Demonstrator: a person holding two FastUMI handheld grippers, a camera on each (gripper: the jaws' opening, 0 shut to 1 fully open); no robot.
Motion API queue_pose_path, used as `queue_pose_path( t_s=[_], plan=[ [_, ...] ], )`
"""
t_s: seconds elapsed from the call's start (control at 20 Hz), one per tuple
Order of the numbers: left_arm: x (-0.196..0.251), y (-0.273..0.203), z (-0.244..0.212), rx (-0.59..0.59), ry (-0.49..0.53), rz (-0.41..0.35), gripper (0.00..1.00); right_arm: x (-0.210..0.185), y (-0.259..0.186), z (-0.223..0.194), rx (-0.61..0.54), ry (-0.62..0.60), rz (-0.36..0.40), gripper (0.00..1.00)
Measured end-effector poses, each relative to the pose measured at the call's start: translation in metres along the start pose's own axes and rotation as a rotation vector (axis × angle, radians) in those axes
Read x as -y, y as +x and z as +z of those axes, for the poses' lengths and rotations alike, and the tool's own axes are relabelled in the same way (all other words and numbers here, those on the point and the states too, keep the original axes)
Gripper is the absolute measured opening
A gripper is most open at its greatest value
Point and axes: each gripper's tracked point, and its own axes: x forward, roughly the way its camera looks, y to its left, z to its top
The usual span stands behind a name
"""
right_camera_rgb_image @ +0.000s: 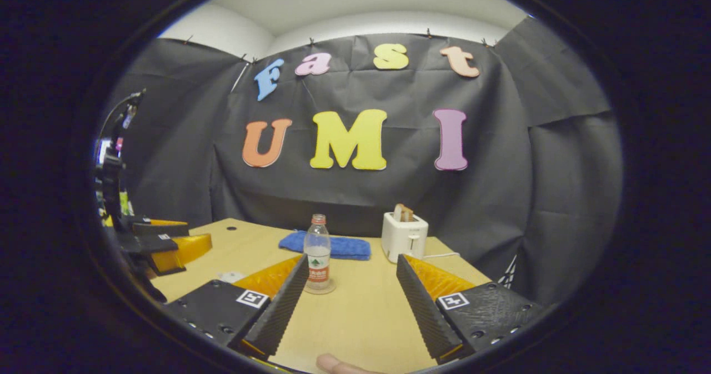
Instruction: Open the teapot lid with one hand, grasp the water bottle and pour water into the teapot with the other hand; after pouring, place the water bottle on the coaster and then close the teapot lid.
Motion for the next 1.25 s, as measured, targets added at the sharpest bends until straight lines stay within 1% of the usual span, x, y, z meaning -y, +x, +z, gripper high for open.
queue_pose_path(
  t_s=[0.05, 0.1, 0.15, 0.2, 0.25, 0.35, 0.4, 0.45, 0.5, 0.55, 0.6, 0.7, 0.8, 0.85, 0.9, 1.0, 1.05, 1.1, 1.15, 1.25],
  plan=[
    [-0.001, -0.002, 0.0, -0.003, -0.004, 0.011, 0.93, 0.004, 0.0, 0.001, 0.0, 0.003, -0.003, 0.95],
    [0.0, -0.004, 0.001, -0.002, -0.015, 0.016, 0.99, 0.01, 0.0, 0.001, 0.004, -0.005, -0.02, 0.92],
    [0.002, -0.006, 0.003, -0.003, -0.024, 0.009, 1.0, 0.017, 0.001, 0.003, 0.011, -0.025, -0.049, 0.95],
    [0.005, -0.007, 0.002, -0.004, -0.03, -0.002, 1.0, 0.023, 0.002, 0.002, 0.015, -0.046, -0.076, 0.95],
    [0.007, -0.009, 0.003, -0.005, -0.035, -0.01, 1.0, 0.024, 0.004, 0.001, 0.013, -0.061, -0.085, 0.95],
    [0.005, -0.011, 0.005, -0.004, -0.03, -0.013, 1.0, 0.02, 0.007, -0.004, -0.002, -0.064, -0.075, 0.95],
    [0.003, -0.012, 0.006, -0.003, -0.026, -0.009, 1.0, 0.021, 0.01, -0.008, -0.013, -0.058, -0.073, 0.98],
    [0.0, -0.012, 0.005, -0.002, -0.023, -0.005, 1.0, 0.022, 0.013, -0.011, -0.023, -0.05, -0.073, 0.95],
    [0.0, -0.011, 0.005, -0.004, -0.021, -0.007, 1.0, 0.022, 0.016, -0.014, -0.033, -0.049, -0.075, 0.95],
    [-0.001, -0.009, 0.004, -0.008, -0.019, -0.009, 1.0, 0.023, 0.019, -0.017, -0.041, -0.054, -0.079, 0.98],
    [-0.003, -0.007, 0.001, -0.014, -0.019, -0.008, 1.0, 0.024, 0.02, -0.018, -0.045, -0.058, -0.084, 0.95],
    [-0.01, -0.006, -0.003, -0.032, -0.028, 0.008, 1.0, 0.024, 0.021, -0.019, -0.047, -0.06, -0.087, 0.95],
    [-0.011, -0.005, -0.004, -0.036, -0.037, 0.008, 1.0, 0.02, 0.019, -0.018, -0.04, -0.062, -0.074, 0.95],
    [-0.013, -0.006, -0.004, -0.037, -0.036, 0.009, 1.0, 0.019, 0.019, -0.017, -0.036, -0.065, -0.071, 0.98],
    [-0.016, -0.006, -0.004, -0.034, -0.034, 0.018, 1.0, 0.018, 0.019, -0.019, -0.039, -0.071, -0.067, 0.95],
    [-0.019, -0.007, -0.002, -0.024, -0.031, 0.026, 1.0, 0.019, 0.018, -0.017, -0.036, -0.078, -0.069, 0.95],
    [-0.019, -0.007, -0.001, -0.022, -0.029, 0.024, 1.0, 0.019, 0.018, -0.016, -0.033, -0.077, -0.069, 0.98],
    [-0.017, -0.007, -0.002, -0.025, -0.024, 0.02, 1.0, 0.017, 0.017, -0.017, -0.032, -0.077, -0.066, 0.95],
    [-0.016, -0.008, -0.002, -0.024, -0.018, 0.017, 1.0, 0.016, 0.018, -0.018, -0.035, -0.082, -0.063, 0.98],
    [-0.013, -0.007, 0.001, -0.009, -0.001, 0.008, 1.0, 0.016, 0.018, -0.02, -0.038, -0.093, -0.065, 0.98]
  ],
)
